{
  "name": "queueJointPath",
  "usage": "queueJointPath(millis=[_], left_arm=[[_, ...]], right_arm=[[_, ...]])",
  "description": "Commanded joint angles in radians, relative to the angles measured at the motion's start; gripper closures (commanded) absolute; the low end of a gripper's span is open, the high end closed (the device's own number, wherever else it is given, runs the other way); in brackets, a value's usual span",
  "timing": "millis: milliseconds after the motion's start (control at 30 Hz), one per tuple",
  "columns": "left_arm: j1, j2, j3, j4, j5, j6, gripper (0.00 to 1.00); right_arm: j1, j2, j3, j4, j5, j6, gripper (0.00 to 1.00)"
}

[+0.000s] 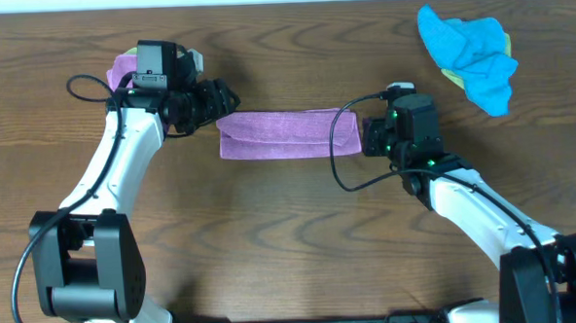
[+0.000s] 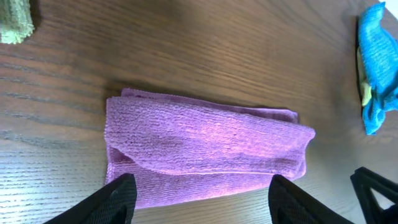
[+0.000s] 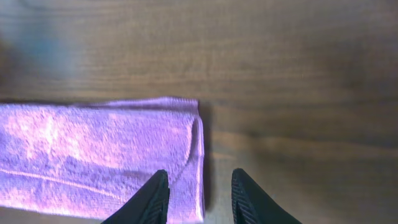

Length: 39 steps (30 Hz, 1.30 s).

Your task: Fold the cloth

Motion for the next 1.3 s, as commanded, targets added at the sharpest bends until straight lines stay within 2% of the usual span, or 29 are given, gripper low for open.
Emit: queueJointPath(millis=[0,67,133,333,567,900,1267], left_arm=[[-0.01,-0.005,0.011,0.005,-0.04,0.024,0.34],[-0.038,0.014,0.011,0.004,-0.077,0.024,0.76],[-0.059,0.046,0.011,0.008,-0.08,0.024,0.91],[-0.097,0.145,0.011,0.04,-0.112,0.021,0.94],[-0.097,0.212,0.011,0.058,-0.154,0.021,0.95],[-0.097,0.282,0.011,0.069,-0.168,0.021,0.94],[-0.097,0.286,0.011,0.079,-0.18,0.017,0.94]], right_arm=[[-0.011,-0.016,0.006,-0.039,-0.009,0.137,0.64],[-0.031,-0.015,0.004,-0.082,-0.034,0.229,0.59],[-0.052,-0.013,0.001,-0.091,-0.083,0.243,0.55],[-0.124,-0.012,-0.038,-0.067,-0.238,0.241,0.39],[-0.141,-0.01,-0.121,0.058,-0.338,0.276,0.38],[-0.14,0.0,-0.178,0.129,-0.37,0.328,0.37],[-0.135,0.177,-0.179,0.307,-0.409,0.423,0.35]])
